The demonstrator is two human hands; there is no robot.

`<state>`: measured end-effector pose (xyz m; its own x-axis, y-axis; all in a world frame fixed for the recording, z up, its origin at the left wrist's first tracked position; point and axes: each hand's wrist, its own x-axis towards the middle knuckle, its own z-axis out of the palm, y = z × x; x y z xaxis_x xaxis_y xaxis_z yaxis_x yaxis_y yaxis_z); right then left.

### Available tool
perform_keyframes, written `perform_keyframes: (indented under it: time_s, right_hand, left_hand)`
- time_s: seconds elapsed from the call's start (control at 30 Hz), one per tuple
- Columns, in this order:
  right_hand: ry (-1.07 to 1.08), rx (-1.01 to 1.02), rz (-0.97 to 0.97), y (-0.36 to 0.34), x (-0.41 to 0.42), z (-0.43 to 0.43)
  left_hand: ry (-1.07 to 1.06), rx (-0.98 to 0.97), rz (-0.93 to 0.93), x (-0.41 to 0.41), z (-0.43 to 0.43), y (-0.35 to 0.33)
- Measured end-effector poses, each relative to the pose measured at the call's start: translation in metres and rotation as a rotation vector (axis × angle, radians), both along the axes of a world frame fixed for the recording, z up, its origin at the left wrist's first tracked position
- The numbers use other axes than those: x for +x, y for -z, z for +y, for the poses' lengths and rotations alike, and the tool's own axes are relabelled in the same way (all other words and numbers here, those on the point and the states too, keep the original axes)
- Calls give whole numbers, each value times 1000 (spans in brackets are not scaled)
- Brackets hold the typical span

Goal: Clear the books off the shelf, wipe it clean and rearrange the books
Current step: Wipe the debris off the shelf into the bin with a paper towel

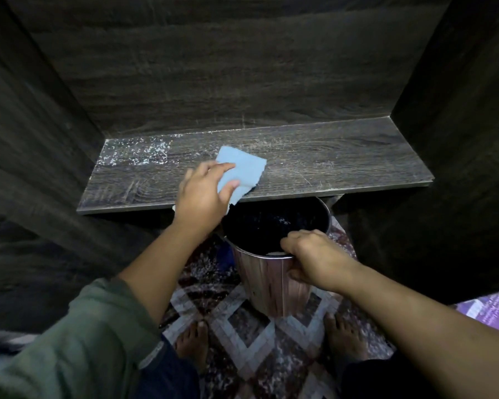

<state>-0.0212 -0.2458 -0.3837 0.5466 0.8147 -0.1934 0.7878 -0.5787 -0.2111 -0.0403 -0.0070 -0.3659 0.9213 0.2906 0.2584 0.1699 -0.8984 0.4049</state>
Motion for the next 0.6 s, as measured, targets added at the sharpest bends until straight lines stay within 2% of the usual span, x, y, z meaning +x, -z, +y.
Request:
perform_keyframes:
  time_s: [0.07,0.17,0.33,0.5,0.53,0.6]
  right_hand:
    - [4,-5,-9,0,1,-1]
    - [9,2,-6,1,2,-2]
    - [-3,-27,-24,-5,-1,-1]
    - [-16,-18,-44,-10,-5,1]
    - [-17,-19,-44,-11,-6,1]
    - [-17,-25,-46,-12,-6,2]
  left_hand:
    - [8,74,148,-1,-2,10]
    - [128,117,111,-9,-7,14]
    - [399,-112,177,-20,-14,-10]
    - [225,9,-121,-31,-31,-28]
    - [189,50,-114,-31,-33,-28]
    - [162,125,49,-29,-32,-24]
